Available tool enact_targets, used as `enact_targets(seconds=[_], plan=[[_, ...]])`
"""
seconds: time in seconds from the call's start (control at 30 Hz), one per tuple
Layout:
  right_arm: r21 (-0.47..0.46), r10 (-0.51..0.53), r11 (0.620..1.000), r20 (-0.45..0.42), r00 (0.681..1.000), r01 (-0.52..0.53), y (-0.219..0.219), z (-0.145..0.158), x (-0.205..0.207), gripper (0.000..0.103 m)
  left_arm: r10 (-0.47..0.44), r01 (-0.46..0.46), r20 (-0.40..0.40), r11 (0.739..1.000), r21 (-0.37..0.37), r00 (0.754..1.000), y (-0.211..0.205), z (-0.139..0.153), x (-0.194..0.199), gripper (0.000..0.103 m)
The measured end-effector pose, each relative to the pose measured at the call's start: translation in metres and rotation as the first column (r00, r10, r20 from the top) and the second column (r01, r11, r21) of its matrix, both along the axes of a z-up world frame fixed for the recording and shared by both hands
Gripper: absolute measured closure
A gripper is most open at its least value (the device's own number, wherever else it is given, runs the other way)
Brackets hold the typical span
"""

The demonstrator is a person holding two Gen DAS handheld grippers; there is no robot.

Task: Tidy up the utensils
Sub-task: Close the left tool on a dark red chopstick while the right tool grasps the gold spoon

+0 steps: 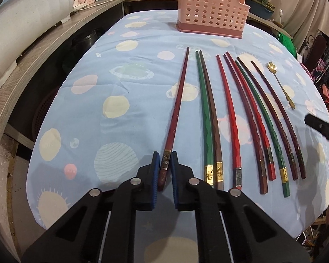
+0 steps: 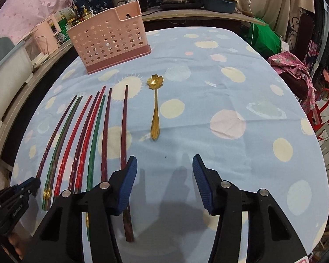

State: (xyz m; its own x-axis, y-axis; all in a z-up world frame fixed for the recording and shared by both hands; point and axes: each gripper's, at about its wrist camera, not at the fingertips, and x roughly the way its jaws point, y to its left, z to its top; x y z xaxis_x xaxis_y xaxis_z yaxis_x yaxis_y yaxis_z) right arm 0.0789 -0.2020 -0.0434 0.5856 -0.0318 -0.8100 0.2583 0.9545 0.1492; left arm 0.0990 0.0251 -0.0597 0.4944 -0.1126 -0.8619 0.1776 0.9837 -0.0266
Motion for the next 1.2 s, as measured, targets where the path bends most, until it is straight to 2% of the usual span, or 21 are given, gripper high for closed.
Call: enact_targets(seconds=[0.3, 0.77, 0.9, 1.13, 1.2], plan=[[0.088, 0.0, 0.996, -0.021, 1.0, 0.002, -0.008, -0.014, 0.035, 0.089, 0.005, -0.005, -0.001, 1.0, 0.005, 1.0, -0.002, 0.0, 0.002, 0.093], [0.061, 0.007, 0.998, 0.012, 1.0, -0.008, -0.003, -0.016, 0.036, 0.093, 0.006, -0.006, 0.008, 1.0, 0.004, 1.0, -0.001, 0.0, 0.001, 0.093], [0.061, 0.003, 0.998, 0.033, 0.999, -0.005, -0.003, -0.007, 0.028, 0.093, 0.009, -0.009, -0.006, 1.0, -0.015, 1.0, 0.001, 0.001, 0.001, 0.093], [0.064, -0.011, 0.998, 0.063, 0.998, 0.007, -0.006, 0.007, 0.015, 0.095, -0.001, 0.001, 0.014, 1.0, -0.024, 1.0, 0.0, 0.01, -0.005, 0.093], [0.063, -0.017, 0.998, 0.071, 0.997, 0.012, -0.007, 0.011, 0.012, 0.101, -0.002, 0.003, 0.018, 1.0, -0.027, 1.0, 0.0, 0.012, -0.007, 0.093]])
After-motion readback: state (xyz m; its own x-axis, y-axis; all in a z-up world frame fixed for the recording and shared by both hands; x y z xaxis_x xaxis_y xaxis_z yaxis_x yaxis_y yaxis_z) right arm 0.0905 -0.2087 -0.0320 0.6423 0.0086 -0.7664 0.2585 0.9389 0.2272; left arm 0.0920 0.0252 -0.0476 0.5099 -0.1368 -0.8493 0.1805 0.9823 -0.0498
